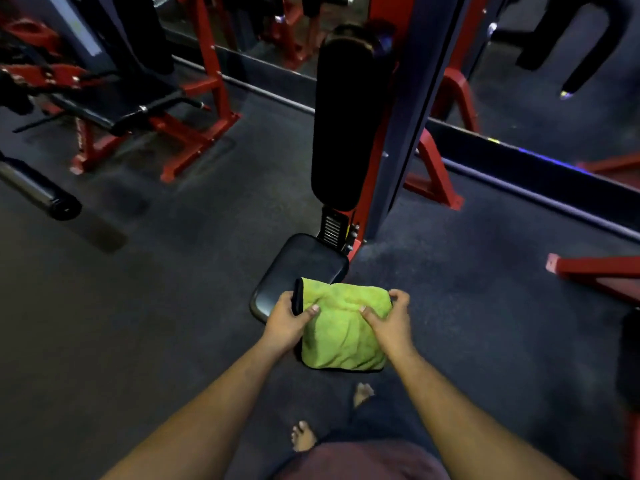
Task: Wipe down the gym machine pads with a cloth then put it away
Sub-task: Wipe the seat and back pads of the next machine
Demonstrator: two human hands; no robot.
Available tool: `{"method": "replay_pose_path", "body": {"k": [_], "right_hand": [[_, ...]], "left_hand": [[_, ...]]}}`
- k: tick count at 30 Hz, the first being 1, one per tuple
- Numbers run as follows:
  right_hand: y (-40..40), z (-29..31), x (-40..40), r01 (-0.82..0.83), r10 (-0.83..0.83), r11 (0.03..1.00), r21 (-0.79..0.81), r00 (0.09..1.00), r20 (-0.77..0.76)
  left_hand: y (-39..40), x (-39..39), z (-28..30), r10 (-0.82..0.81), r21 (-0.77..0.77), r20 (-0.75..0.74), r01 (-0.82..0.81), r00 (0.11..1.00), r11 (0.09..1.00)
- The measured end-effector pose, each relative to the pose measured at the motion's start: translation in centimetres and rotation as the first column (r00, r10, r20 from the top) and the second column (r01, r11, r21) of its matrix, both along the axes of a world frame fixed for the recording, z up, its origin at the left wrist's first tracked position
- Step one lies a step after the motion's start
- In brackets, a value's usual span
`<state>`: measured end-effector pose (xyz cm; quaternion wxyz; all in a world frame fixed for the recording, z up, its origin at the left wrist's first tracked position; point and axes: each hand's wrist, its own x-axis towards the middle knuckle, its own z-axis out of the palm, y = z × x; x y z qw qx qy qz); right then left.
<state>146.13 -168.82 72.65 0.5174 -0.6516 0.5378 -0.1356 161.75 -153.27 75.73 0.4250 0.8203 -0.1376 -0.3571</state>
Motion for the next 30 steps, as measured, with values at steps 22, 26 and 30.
{"method": "replay_pose_path", "body": {"k": [22,26,30], "right_hand": [[9.8,-23.6,21.7,0.061,0.013,0.988,0.139,0.878,-0.479],[10.4,-26.4,23.2,0.171,-0.187,0.982,-0.078,0.842,-0.505],[7.0,-28.8,23.5,0.213,-0.249,0.968,-0.131,0.855,-0.455]], "left_hand": [[-2.1,22.2,-28.2,-0.670,0.339,0.387,0.578,0.634,0.742],[-3.5,24.4,-31.6,-0.786,0.401,0.488,0.701,0.381,0.589],[-4.8,23.9,-33.0,-0.802,0.453,0.496,0.688,0.334,0.567]]}}
